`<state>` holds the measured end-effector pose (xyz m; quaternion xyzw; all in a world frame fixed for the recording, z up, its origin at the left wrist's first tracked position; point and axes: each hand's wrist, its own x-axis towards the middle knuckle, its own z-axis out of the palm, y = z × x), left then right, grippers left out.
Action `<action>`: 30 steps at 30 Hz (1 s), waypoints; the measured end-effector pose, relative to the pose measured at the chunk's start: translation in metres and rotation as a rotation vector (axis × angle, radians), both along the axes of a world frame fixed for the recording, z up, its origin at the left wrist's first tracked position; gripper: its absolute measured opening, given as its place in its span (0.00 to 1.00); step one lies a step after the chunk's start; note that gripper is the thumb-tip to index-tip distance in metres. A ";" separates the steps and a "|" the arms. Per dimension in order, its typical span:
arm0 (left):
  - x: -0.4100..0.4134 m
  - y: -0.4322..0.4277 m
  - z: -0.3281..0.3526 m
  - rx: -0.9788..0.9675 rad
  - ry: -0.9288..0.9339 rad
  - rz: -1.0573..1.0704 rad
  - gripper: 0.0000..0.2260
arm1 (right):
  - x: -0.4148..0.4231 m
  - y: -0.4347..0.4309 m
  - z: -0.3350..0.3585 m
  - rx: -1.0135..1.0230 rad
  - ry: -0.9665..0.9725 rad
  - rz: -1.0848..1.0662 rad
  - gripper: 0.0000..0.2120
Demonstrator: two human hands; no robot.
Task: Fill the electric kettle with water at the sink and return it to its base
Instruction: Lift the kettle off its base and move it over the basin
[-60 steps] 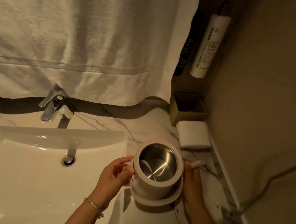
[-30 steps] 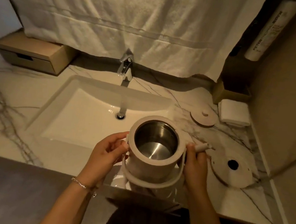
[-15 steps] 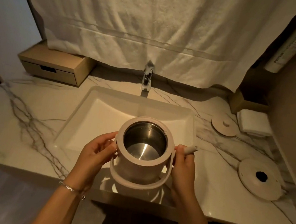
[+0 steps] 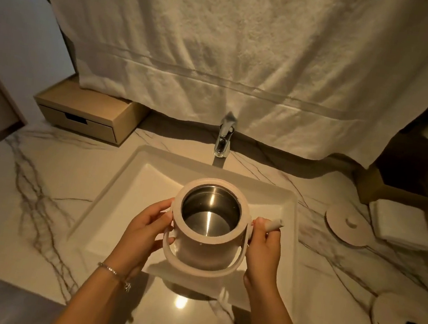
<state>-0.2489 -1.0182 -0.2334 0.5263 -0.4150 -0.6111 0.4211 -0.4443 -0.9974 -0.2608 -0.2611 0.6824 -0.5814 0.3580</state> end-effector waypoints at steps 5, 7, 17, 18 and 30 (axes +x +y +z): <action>-0.001 -0.020 -0.006 0.124 -0.029 -0.135 0.12 | -0.004 -0.028 -0.008 0.031 -0.058 -0.027 0.13; 0.000 -0.024 -0.011 0.133 -0.075 -0.187 0.11 | -0.005 -0.036 -0.012 0.039 -0.070 -0.055 0.11; 0.002 -0.044 -0.017 -0.375 -0.351 -0.364 0.20 | -0.016 -0.070 -0.022 0.063 -0.077 -0.086 0.10; 0.001 -0.048 -0.017 -0.427 -0.370 -0.328 0.17 | -0.016 -0.073 -0.023 0.058 -0.073 -0.077 0.10; -0.015 -0.104 0.022 -0.739 -0.648 -0.544 0.07 | -0.018 -0.067 -0.039 0.100 -0.010 0.022 0.14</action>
